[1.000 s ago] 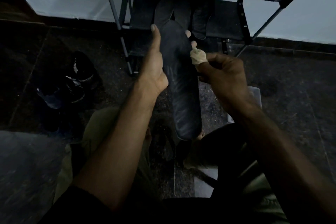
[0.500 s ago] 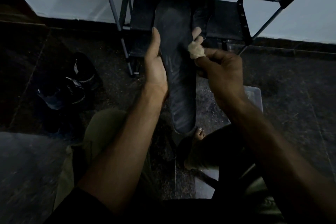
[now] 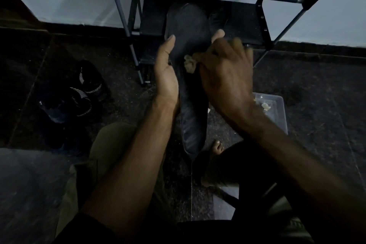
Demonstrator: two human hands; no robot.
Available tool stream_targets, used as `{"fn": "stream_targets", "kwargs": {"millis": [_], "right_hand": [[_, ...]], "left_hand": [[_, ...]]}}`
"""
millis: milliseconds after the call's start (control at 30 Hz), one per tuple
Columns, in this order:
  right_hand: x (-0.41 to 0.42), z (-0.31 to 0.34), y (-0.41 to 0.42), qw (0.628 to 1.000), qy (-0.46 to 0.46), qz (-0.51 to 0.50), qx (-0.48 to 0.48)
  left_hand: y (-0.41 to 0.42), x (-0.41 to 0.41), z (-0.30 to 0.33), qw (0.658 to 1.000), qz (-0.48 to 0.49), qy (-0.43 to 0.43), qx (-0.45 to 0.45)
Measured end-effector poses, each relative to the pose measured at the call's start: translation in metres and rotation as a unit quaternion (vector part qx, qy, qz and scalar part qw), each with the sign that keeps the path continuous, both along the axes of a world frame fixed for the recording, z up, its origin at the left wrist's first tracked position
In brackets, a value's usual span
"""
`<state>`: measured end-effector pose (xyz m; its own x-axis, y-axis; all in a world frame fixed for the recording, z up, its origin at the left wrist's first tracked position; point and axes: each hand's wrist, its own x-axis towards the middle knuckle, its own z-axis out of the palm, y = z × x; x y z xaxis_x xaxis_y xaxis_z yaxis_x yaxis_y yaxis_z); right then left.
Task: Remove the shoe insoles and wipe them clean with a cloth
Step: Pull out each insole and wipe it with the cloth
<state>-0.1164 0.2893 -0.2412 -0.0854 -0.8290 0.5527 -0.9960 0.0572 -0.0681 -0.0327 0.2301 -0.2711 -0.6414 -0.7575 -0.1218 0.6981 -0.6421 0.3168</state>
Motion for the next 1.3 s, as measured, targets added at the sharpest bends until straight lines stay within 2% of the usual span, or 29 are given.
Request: {"fn": "stream_targets", "kwargs": {"millis": [133, 267, 333, 400, 467, 567, 767, 1000, 1067, 1200, 1300], "right_hand": [[-0.009, 0.008, -0.013, 0.998, -0.034, -0.054, -0.01], [0.016, -0.005, 0.009, 0.998, -0.041, 0.018, 0.037], [0.018, -0.006, 0.014, 0.998, -0.033, 0.034, 0.048], [0.008, 0.0, 0.005, 0.999, -0.034, 0.012, 0.026], [-0.007, 0.007, -0.01, 0.999, -0.04, -0.033, -0.002], [-0.018, 0.012, -0.024, 0.994, -0.06, -0.089, -0.013], [0.008, -0.01, 0.0, 0.998, -0.04, 0.007, 0.046], [-0.026, 0.008, -0.035, 0.993, -0.052, -0.107, -0.019], [-0.018, 0.004, -0.031, 0.995, -0.054, -0.084, -0.005], [0.002, -0.009, -0.004, 0.996, -0.061, 0.028, 0.053], [-0.009, -0.003, -0.002, 0.997, -0.049, 0.007, 0.052]], "left_hand": [[-0.002, -0.001, 0.001, 0.999, 0.026, -0.036, -0.005], [-0.001, 0.002, 0.0, 1.0, -0.012, 0.004, 0.011], [-0.002, 0.002, -0.007, 1.0, -0.013, -0.003, 0.016], [-0.002, 0.001, -0.006, 0.999, 0.014, -0.037, 0.016], [0.001, -0.002, 0.002, 0.992, 0.058, -0.108, 0.034], [0.0, -0.006, 0.003, 0.987, 0.067, -0.143, 0.025], [-0.001, 0.001, -0.002, 0.989, 0.049, -0.132, 0.036], [0.004, -0.007, 0.002, 0.989, 0.023, -0.148, 0.008], [0.001, -0.005, 0.001, 0.989, 0.024, -0.145, 0.007], [-0.004, 0.002, -0.002, 0.986, 0.022, -0.162, 0.012], [0.0, -0.001, 0.001, 0.986, 0.008, -0.167, 0.009]]}}
